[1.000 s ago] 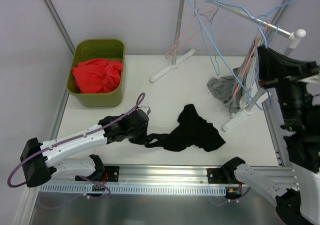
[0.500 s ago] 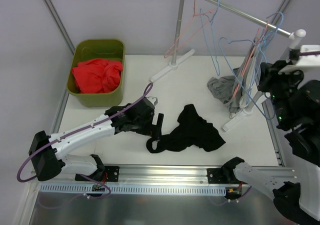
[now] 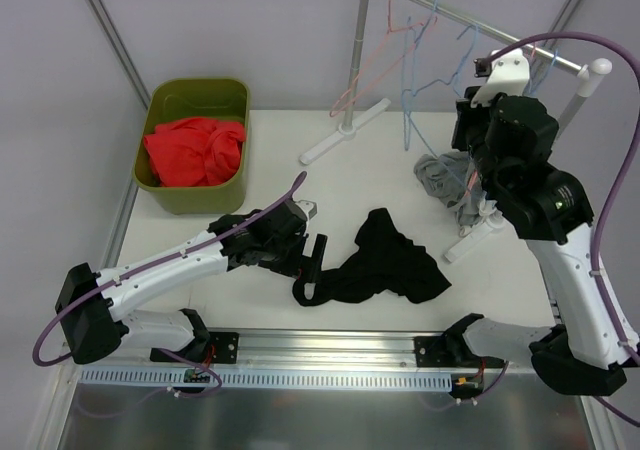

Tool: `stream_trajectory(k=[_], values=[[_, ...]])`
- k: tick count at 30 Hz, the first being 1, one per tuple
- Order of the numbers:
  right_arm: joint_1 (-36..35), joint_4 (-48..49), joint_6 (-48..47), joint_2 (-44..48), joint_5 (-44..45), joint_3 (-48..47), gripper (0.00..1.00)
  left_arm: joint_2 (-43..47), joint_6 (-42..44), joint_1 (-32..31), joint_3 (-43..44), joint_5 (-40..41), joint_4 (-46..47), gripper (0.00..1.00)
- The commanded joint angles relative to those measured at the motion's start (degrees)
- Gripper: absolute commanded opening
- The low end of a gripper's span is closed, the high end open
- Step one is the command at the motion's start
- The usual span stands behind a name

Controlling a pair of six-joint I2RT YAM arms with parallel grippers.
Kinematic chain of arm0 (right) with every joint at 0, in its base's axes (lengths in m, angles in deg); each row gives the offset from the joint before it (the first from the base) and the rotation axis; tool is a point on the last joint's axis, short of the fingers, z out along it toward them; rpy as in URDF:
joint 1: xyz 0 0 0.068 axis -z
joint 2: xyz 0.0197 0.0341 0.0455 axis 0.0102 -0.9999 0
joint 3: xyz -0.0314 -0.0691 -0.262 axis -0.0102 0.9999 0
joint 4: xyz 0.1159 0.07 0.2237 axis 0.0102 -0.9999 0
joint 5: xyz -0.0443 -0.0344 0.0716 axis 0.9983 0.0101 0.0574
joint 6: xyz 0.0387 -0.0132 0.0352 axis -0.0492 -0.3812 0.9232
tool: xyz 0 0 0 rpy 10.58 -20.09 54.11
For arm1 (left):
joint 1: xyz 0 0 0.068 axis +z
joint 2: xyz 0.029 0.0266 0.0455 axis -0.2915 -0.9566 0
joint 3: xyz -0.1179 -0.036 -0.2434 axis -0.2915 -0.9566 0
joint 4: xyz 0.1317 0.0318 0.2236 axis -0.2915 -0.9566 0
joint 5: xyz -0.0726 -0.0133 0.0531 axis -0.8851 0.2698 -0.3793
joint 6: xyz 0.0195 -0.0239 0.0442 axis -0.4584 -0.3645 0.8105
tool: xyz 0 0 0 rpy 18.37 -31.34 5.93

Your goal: Remove the tank top from the hanger

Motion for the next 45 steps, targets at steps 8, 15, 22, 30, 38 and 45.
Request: stream_trajectory(k=[8,15,22,30,38,45], values=[[-3.35,3.82,5.42,-6.22,9.92,-8.75,0.00,0.93,3.04,0.65,0.13,-2.99,0.02,0.99],[-2.91,2.41,-6.45,-14.75,18.55,-19.03,0.00,-0.12,3.39,0.65,1.18,-3.07,0.02,0.99],[4.29,0.31,-11.21,-22.65,16.36,-28.09,0.00,0.06,3.48,0.65,1.62,-2.90,0.02,0.99],[9.92,-0.31,-8.05,-30.04,10.74,-28.81,0.00,1.11,3.39,0.65,2.24,-3.42,-0.07,0.99],[7.29,5.74,-0.31,-24.08,8.18,-11.33,0.00,2.34,2.69,0.65,2.50,-3.34,-0.07,0.99],[6.93,8.65,4.26,-21.26,4.76,-4.90,0.00,2.08,2.16,0.65,2.59,-3.43,-0.16,0.99]])
